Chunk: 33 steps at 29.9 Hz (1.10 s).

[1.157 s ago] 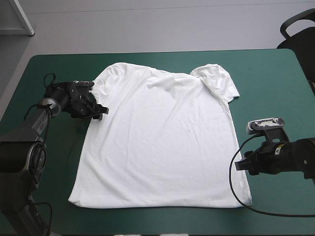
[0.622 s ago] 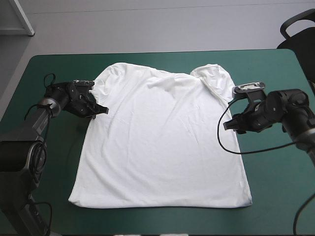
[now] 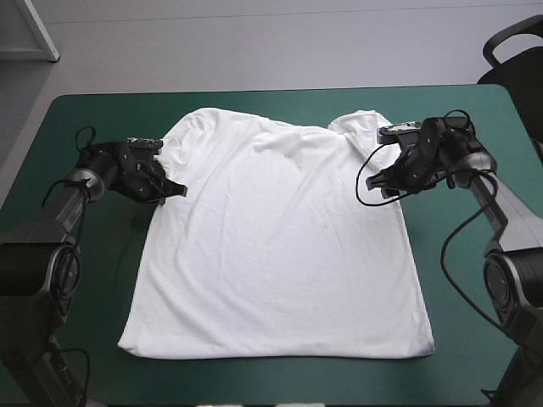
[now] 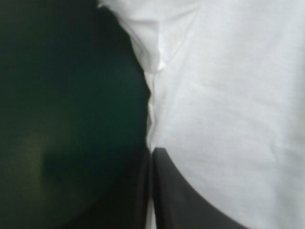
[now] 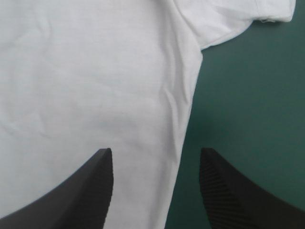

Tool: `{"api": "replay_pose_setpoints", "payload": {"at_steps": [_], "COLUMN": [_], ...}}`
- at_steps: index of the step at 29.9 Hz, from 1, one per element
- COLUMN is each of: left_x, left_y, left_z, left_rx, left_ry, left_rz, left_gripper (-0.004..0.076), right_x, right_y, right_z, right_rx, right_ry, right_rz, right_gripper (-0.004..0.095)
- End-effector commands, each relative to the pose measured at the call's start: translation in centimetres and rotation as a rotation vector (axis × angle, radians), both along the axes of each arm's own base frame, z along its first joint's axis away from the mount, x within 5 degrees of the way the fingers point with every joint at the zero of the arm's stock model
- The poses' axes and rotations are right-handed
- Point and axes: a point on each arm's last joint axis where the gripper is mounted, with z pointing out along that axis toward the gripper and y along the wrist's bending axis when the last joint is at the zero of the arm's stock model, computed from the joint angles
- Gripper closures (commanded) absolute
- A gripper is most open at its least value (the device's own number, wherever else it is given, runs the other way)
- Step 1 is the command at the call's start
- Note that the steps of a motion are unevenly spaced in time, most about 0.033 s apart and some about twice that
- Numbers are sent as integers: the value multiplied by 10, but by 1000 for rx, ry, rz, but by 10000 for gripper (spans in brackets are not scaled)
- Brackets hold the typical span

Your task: Fold the cloth

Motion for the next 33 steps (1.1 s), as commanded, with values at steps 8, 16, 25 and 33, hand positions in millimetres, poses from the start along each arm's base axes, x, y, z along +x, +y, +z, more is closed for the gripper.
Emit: {"api": "replay_pose_setpoints", "payload": {"at_steps": [8, 16, 25, 33], "left_x": [-1, -2, -2, -6], "left_y": [-3, -3, -3, -3], "left_z": [15, 14, 15, 51], "left_rx": [-27, -25, -18, -11], "left_ry": [-31, -24, -25, -100], "left_rz": [8, 6, 3, -15], "left_gripper": [703, 703, 703, 704], "right_x": [21, 26, 29, 22], "right_y": [-9, -6, -4, -5], "right_z": [-8, -25, -15, 47], "right_rx": [76, 101, 122, 130], "right_ry": [-28, 14, -29, -165], "right_rz": [-16, -22, -28, -5], "right_gripper": [444, 570, 925, 925]}}
